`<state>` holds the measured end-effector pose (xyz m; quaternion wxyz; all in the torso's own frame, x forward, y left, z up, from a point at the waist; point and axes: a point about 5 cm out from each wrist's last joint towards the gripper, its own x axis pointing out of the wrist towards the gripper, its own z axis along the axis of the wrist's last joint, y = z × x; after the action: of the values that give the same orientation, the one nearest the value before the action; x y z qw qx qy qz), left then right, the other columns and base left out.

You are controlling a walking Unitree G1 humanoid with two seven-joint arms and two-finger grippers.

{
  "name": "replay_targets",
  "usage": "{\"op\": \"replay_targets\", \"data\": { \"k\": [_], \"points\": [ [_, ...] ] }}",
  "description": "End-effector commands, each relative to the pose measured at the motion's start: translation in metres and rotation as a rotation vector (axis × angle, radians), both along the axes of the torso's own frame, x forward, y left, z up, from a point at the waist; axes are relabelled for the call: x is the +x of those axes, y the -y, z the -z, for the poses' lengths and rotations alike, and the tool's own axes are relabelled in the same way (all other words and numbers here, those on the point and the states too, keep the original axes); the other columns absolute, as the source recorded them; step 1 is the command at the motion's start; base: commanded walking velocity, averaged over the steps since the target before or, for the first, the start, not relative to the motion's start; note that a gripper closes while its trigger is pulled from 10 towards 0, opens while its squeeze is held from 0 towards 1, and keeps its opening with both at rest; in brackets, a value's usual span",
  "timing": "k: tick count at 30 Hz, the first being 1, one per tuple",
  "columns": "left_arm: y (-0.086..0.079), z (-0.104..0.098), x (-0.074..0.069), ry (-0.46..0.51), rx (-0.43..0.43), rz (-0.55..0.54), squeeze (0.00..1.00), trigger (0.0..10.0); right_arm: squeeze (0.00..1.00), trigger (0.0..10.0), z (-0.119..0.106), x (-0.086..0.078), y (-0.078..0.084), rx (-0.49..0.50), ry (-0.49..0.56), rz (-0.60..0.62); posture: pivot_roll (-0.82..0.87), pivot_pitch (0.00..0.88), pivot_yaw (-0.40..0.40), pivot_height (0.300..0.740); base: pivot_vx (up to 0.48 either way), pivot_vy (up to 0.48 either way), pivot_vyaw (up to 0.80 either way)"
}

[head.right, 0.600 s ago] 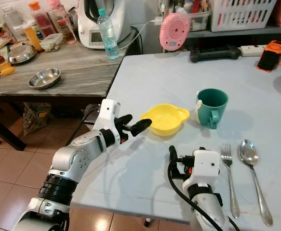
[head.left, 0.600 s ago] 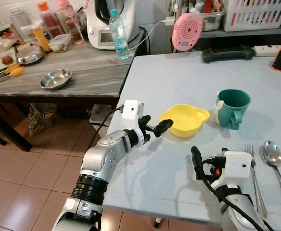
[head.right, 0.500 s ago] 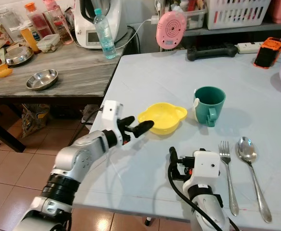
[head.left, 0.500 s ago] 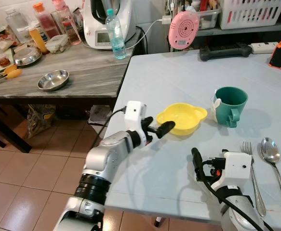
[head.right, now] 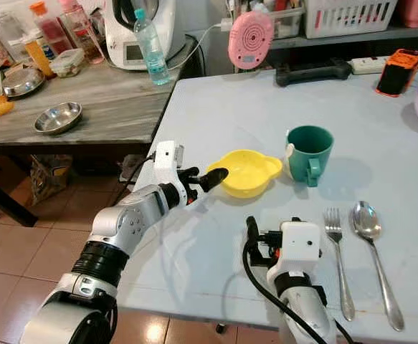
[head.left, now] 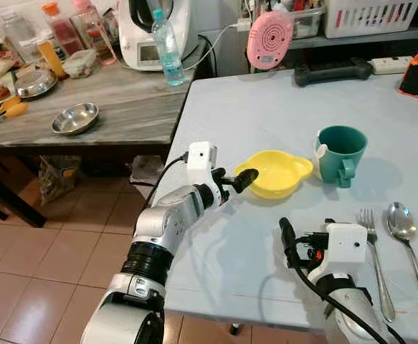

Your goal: Setting the table

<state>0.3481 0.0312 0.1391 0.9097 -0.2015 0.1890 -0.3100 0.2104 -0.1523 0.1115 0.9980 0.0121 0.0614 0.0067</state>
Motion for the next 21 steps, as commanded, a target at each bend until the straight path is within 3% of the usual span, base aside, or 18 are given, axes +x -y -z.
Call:
{"op": "replay_targets", "data": {
  "k": [1, 3, 4, 5, 6, 7, 21],
  "points": [
    [-0.0027, 0.0003, 0.0036, -0.028, 0.03, -0.007, 0.0, 10.0, 0.0, 10.0, -0.0027, 0.0003, -0.0067, 0.007, 0.003, -0.019, -0.26, 0.061, 0.195, 0.74, 0.0, 0.0, 0.0],
    [-0.0011, 0.0016, 0.0034, -0.044, 0.032, 0.002, 0.0, 10.0, 0.0, 10.0, -0.0028, 0.0004, -0.0073, 0.005, 0.003, -0.02, -0.26, 0.061, 0.195, 0.74, 0.0, 0.0, 0.0],
    [-0.0011, 0.002, 0.0037, -0.049, 0.036, 0.001, 0.0, 9.4, 0.0, 10.0, -0.0028, 0.0004, -0.0078, 0.005, 0.003, -0.022, -0.26, 0.06, 0.195, 0.74, 0.0, 0.0, 0.0],
    [-0.0021, 0.0033, 0.0047, -0.056, 0.055, -0.007, 0.0, 3.0, 0.0, 10.0, -0.0027, 0.0007, -0.0088, 0.005, 0.002, -0.025, -0.26, 0.06, 0.195, 0.74, 0.0, 0.0, 0.0],
    [-0.0021, 0.0033, 0.0047, -0.056, 0.055, -0.007, 0.0, 3.0, 0.0, 10.0, -0.0027, 0.0007, -0.0088, 0.005, 0.002, -0.025, -0.26, 0.06, 0.195, 0.74, 0.0, 0.0, 0.0],
    [-0.0018, 0.0047, 0.0047, -0.08, 0.048, -0.005, 0.0, 0.0, 0.0, 10.0, -0.0021, 0.0014, -0.0093, 0.004, 0.001, -0.027, -0.26, 0.061, 0.194, 0.74, 0.0, 0.0, 0.0],
    [-0.0019, 0.004, 0.009, -0.182, -0.014, -0.05, 0.0, 0.0, 0.0, 10.0, 0.0002, 0.0048, -0.0125, 0.006, 0.0, -0.034, -0.24, 0.051, 0.204, 0.74, 0.0, 0.0, 0.0]
  ]
}}
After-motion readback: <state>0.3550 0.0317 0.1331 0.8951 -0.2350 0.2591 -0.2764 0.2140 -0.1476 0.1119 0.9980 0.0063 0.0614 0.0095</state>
